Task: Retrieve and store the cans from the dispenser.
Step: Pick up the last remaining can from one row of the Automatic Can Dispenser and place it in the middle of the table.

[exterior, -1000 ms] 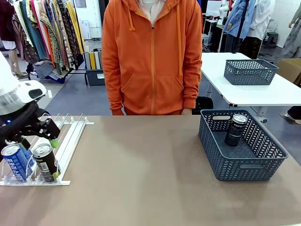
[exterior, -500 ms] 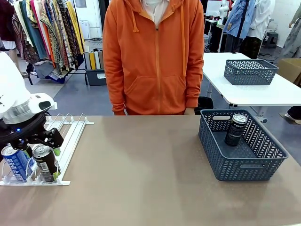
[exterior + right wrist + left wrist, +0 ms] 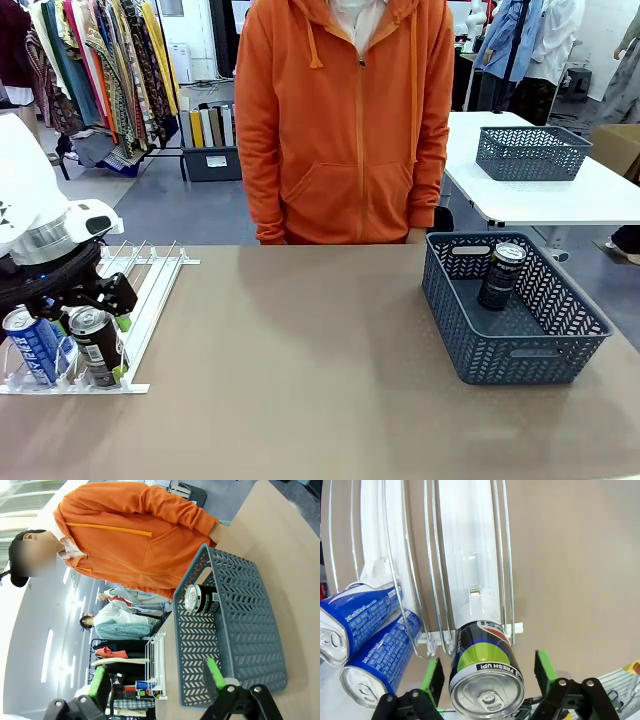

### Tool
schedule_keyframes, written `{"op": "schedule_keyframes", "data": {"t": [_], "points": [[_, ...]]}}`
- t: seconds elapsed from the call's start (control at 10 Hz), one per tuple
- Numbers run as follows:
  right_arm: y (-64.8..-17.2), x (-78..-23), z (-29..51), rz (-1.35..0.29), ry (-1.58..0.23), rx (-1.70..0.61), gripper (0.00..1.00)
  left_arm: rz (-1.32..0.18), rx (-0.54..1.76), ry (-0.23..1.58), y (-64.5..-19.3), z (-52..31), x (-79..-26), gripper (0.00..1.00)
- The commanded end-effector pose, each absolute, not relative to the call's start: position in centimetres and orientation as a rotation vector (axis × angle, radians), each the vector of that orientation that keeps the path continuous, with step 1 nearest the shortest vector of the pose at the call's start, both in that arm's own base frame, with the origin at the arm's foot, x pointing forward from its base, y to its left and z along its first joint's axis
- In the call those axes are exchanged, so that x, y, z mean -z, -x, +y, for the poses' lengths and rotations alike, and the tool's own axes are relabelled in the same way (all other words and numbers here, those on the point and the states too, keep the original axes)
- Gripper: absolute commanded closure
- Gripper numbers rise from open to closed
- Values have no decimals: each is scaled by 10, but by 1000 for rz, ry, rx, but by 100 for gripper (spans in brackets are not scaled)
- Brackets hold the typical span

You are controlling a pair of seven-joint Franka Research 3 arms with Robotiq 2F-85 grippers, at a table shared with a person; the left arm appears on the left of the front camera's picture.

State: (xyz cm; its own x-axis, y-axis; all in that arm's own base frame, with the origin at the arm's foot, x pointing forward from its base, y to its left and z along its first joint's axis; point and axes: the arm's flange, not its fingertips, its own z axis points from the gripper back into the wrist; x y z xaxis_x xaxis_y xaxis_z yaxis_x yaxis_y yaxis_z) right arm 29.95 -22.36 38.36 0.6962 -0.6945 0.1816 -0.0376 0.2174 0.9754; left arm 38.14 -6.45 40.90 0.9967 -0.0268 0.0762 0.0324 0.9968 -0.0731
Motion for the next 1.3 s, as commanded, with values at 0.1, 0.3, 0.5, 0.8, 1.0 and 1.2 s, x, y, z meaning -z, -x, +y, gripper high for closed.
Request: {"op": "schedule_keyframes", "data": {"t": [0.1, 0.3, 0.5, 0.8, 1.0, 1.2], "points": [[-298, -387, -225, -697, -1295, 505, 0, -75, -2, 45, -361, -64, -395, 100], [-298, -387, -225, -697, -1295, 505, 0, -77, 0, 24, -359, -64, -397, 100], [-298, -387, -225, -697, -1295, 505, 0, -79, -7, 17, -359, -63, -399, 100], [-298, -387, -225, -697, -1295, 505, 0, -93, 5, 5, -351, -65, -416, 100], [-298, -387, -225, -697, -1295, 505, 0, -148, 35, -17, -331, -71, -465, 100], [-298, -387, -225, -697, -1295, 505, 0, -247, 38, -27, -304, -76, -525, 100]]}}
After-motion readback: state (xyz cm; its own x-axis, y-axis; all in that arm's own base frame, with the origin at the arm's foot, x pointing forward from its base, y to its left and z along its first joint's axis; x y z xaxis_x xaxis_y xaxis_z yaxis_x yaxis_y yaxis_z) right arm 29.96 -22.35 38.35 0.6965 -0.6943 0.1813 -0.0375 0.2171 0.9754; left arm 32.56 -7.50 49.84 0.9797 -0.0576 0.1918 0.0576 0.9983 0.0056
